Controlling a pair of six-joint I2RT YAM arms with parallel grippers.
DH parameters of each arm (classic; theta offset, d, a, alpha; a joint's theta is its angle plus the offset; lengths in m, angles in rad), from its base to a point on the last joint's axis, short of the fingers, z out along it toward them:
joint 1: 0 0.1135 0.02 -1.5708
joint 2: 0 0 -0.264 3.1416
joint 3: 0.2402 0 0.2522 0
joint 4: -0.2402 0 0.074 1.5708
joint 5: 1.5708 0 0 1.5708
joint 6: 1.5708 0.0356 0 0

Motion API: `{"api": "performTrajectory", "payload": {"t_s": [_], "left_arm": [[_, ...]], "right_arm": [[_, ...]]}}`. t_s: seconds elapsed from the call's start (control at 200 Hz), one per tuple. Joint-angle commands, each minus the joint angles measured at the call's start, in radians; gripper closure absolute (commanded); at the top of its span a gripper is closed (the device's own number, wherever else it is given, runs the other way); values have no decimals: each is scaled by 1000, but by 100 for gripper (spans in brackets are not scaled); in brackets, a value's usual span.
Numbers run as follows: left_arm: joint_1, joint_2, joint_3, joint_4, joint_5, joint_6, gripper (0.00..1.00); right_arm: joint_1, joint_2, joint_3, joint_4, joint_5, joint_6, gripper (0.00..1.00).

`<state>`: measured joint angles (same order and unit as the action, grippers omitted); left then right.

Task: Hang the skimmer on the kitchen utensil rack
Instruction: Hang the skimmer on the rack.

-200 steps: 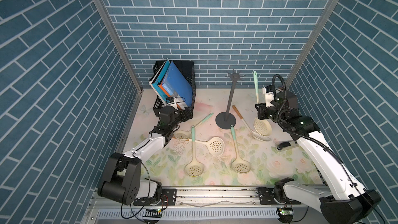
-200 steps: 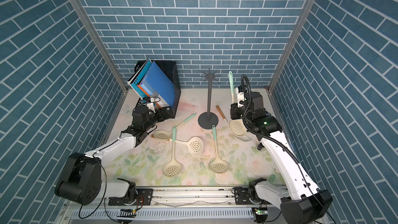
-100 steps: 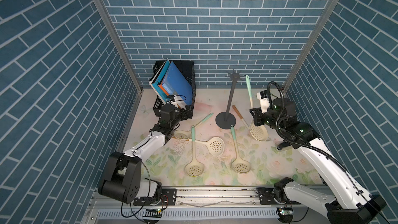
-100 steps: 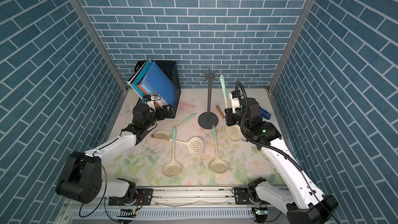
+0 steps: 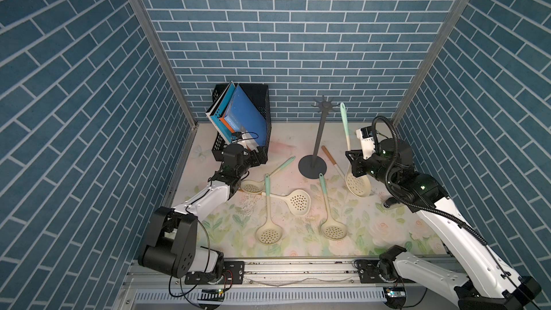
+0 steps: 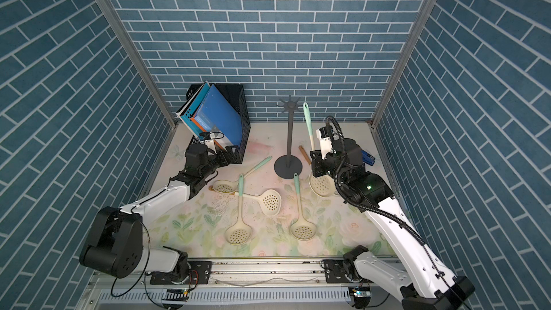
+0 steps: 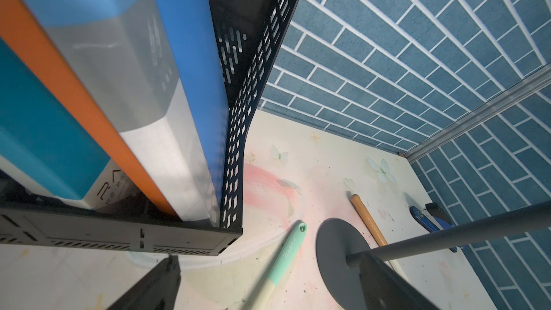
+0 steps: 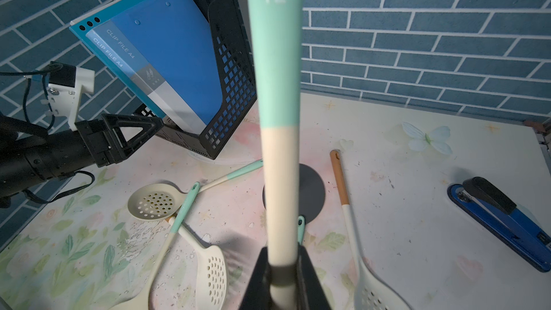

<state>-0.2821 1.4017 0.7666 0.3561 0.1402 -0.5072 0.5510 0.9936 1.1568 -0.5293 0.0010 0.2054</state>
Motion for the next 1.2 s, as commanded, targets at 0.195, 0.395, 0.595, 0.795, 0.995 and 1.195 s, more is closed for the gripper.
{"api": "performTrajectory", "payload": {"t_s": [0.195,0.395,0.595,0.795,0.995,1.195], "left_arm": [[-5,5,4,7,3,12,0],[-5,-4,-8,8,2,13,0],[-5,0,-9,6,2,15,0],[-4,2,-12,8,2,18,0],[-5,4,-15,12,8,15,0],[-5,7,-18,14,6,19,0]], "right_arm": [[12,-24,-35,37,5,25,100],[17,-29,-43,43,1,28,100],[23,-20,-45,51,-7,31,100],[24,4,-46,56,-15,29,100],[24,32,-42,60,-8,20,100],[23,65,-40,84,-17,17,100]]}}
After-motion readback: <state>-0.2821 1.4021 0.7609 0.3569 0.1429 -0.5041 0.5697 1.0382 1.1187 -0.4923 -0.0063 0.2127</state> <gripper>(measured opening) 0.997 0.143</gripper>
